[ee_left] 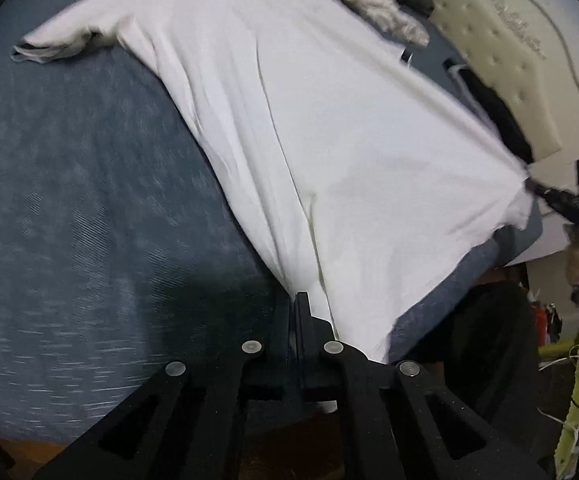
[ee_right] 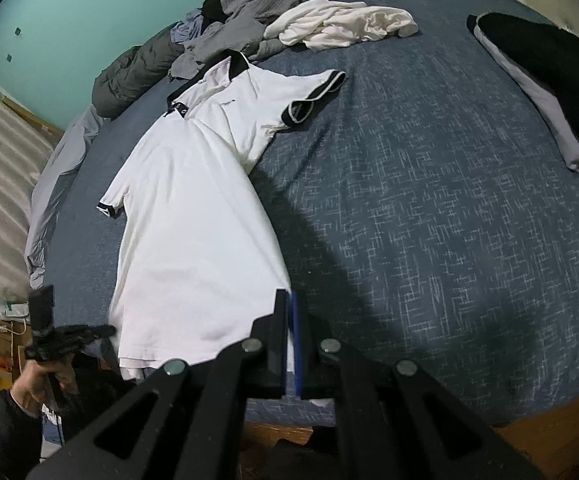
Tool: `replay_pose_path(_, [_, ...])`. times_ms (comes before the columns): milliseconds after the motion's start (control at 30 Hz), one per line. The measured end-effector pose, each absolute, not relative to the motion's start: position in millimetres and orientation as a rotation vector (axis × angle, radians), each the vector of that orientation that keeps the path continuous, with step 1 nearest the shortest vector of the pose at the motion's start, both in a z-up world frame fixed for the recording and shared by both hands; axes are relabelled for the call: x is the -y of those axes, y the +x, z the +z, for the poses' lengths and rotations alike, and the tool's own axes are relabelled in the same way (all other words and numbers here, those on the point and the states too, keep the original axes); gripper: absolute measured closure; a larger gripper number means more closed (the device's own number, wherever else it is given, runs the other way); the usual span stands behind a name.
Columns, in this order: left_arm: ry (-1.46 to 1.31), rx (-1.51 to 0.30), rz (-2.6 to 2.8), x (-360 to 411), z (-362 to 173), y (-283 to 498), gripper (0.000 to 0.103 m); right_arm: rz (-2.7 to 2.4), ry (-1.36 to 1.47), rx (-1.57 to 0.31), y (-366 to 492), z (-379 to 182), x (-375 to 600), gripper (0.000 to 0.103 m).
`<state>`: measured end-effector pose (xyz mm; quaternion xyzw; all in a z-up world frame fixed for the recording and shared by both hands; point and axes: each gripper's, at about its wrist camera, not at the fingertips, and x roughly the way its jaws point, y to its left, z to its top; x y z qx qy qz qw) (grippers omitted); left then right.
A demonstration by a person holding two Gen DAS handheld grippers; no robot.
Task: Fold clothes
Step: 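Hold the hem with both grippers and pull it to straighten the shirt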
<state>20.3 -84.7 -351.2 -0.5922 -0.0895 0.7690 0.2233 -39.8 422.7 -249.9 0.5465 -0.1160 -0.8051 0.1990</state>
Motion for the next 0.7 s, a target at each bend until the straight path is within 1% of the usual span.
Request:
replay_pose_path(200, [-1.575,0.251,2.244,166.5,-291.6,18.2,0.101,-2.228,1.524,0.299,-36.8,-244.5,-415.6,0.102])
replay_pose_path(333, [-1.593,0.285,2.310,218.4,-273.9,19.2,0.101,-2.195,1.544,0.271,-36.4,-250.2,-402.9,0.102])
replay_pose_path(467, [-1.669,0.339,2.312,238.2,-294.2,15.4,0.101,-2.162,1.588,0.249,-38.3,-267.0,-387.3,0.102])
replay_pose_path(600, [-1.708,0.377,2.300,237.9,-326.6,15.3,0.100,-2.162,1.626,0.228,-41.4,-286.9,-377.6,0.101])
replay_pose_path(700, [-1.723,0.386,2.320,242.1,-337.4,19.3,0.099,-2.162,1.659,0.231,-42.2,-295.8,-380.6,0.101])
